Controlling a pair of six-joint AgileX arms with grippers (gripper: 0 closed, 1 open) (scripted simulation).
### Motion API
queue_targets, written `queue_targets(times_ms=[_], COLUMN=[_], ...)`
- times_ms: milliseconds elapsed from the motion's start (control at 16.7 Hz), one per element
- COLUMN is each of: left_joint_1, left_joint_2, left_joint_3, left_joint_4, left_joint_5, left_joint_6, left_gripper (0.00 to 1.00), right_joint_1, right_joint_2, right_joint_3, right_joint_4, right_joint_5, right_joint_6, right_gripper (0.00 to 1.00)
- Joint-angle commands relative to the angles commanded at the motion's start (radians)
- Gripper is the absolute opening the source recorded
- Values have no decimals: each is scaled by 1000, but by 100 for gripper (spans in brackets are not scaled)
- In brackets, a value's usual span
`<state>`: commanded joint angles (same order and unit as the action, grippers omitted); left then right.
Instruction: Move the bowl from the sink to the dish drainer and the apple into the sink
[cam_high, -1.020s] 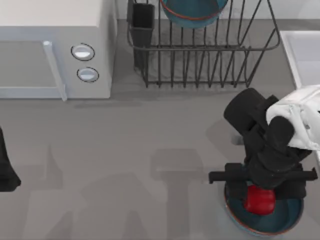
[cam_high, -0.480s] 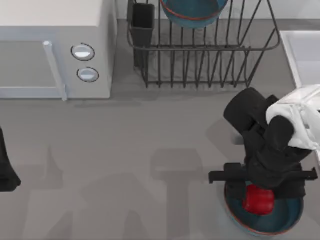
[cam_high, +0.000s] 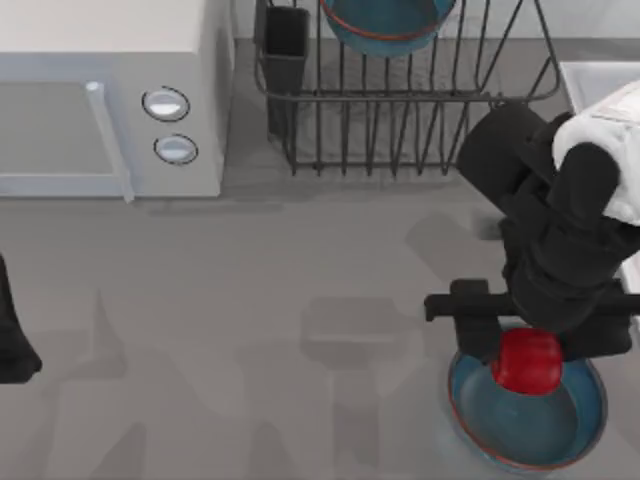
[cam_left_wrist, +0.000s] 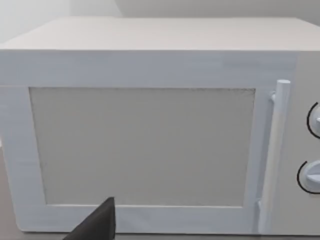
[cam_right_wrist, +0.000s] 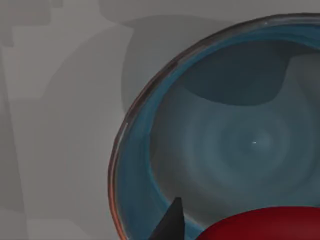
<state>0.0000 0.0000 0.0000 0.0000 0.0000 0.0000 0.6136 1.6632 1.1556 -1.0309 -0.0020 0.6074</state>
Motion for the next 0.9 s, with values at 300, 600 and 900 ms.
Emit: queue_targets(times_ms=[300, 600, 900], left_joint_1=[0, 0, 0], left_joint_2=[0, 0, 0], left_joint_3=[0, 0, 0], left_joint_4=[0, 0, 0], left_joint_5=[0, 0, 0], left_joint_6=[0, 0, 0], left_gripper=[100, 100, 100], right_joint_1=[-3, -12, -137], right_joint_2=[-43, -35, -6], right_joint_3=[70, 68, 33], right_joint_4=[-98, -68, 153], right_joint_5=[2, -4, -65], right_joint_6=[-3, -21, -112], right_gripper=[0, 0, 0])
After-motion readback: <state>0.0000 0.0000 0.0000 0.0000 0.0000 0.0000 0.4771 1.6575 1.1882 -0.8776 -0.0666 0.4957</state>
